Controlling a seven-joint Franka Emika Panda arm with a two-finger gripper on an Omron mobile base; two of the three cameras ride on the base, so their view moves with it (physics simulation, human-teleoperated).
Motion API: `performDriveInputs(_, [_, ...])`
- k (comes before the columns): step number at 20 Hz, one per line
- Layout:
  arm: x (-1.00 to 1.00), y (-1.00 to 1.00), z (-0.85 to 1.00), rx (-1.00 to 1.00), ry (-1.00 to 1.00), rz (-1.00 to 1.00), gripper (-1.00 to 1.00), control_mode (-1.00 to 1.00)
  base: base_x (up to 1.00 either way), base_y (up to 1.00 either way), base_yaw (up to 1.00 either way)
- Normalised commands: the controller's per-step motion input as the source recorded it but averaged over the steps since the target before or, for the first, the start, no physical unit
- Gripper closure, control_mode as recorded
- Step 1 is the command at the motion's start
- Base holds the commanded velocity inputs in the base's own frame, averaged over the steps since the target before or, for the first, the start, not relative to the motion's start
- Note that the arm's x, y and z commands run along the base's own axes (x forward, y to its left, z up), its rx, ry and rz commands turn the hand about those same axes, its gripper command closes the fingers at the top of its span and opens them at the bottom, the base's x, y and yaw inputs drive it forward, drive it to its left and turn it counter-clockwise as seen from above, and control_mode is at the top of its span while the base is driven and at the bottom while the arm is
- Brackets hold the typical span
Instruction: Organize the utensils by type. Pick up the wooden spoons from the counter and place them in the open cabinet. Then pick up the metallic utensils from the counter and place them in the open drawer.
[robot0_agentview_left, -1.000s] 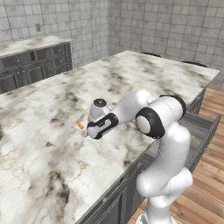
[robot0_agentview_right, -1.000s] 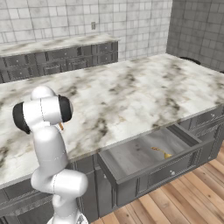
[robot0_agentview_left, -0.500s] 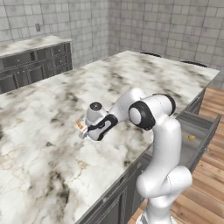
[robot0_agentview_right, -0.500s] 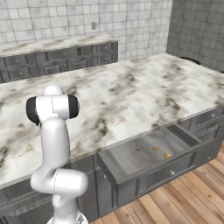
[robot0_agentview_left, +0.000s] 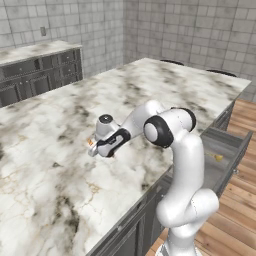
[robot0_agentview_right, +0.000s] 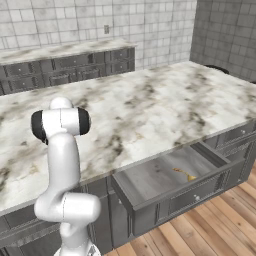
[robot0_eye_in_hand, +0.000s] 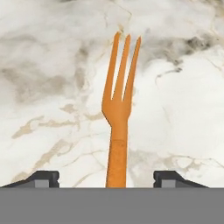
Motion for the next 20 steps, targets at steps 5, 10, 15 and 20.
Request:
performDriveInputs(5, [-0.06,-0.52,-0.68,0.01,0.0,-0.04,1.0,-1.0,0.0,0.0,0.0])
performDriveInputs(10, [-0.12,-0.66,-0.6,0.03,0.0,-0.08,1.0,-1.0,0.0,0.0,0.0])
performDriveInputs(15, [-0.25,-0.73,-0.33,0.06,0.0,-0.09,1.0,-1.0,0.0,0.0,0.0])
performDriveInputs(20, [-0.25,-0.44,-0.12,0.04,0.0,-0.09,1.0,-1.0,0.0,0.0,0.0])
